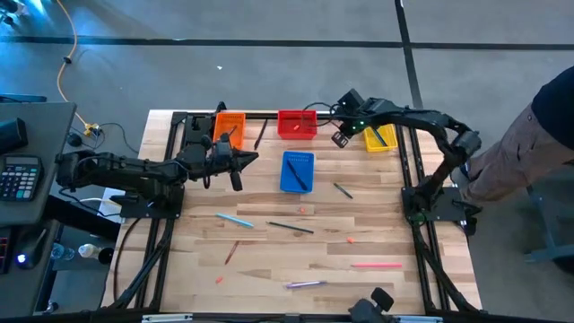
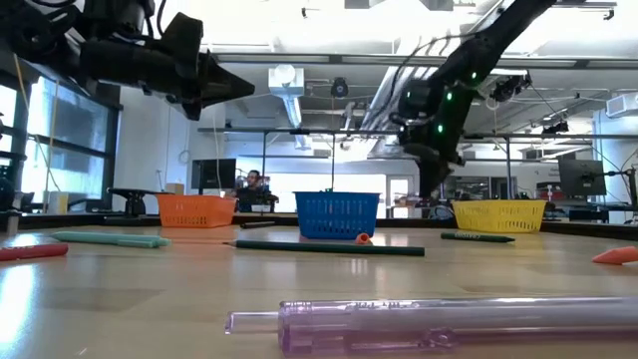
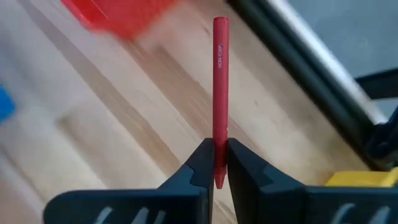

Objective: Sort crayons/erasers/pens/pencils in bins
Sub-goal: Put the red crayon into the orange bin

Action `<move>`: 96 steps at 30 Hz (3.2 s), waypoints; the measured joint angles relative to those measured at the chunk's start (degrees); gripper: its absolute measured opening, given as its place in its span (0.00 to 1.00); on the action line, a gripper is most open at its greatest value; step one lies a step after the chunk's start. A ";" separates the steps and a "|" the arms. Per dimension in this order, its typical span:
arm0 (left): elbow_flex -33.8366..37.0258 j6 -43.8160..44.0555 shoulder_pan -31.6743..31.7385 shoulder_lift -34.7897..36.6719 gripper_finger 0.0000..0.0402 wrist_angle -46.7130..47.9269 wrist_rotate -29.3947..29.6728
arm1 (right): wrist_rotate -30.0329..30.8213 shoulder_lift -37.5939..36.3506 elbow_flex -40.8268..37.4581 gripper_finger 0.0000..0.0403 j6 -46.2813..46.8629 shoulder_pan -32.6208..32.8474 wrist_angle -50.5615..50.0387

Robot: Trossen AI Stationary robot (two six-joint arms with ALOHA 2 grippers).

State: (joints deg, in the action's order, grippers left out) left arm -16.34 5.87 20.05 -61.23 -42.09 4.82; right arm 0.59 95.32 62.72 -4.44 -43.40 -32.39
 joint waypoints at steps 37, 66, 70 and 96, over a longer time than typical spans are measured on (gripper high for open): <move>-24.82 3.85 -3.21 -24.96 0.27 -8.78 -13.12 | -9.60 -17.63 -39.15 0.05 8.35 30.64 90.99; -35.30 2.92 -5.92 -33.07 0.28 -8.15 -13.00 | -10.76 -17.63 -39.12 0.05 5.24 34.14 94.01; -35.30 2.92 -5.92 -33.07 0.19 -8.26 -13.15 | -11.16 -17.63 -39.12 0.05 4.78 34.14 94.01; -35.30 -0.13 -5.81 -32.88 0.01 -8.25 -13.14 | -9.68 -17.63 -39.10 0.31 5.84 34.14 92.41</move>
State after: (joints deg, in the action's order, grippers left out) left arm -51.64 5.74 14.24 -94.11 -50.34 -8.32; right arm -9.09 77.69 23.62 1.40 -9.26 60.02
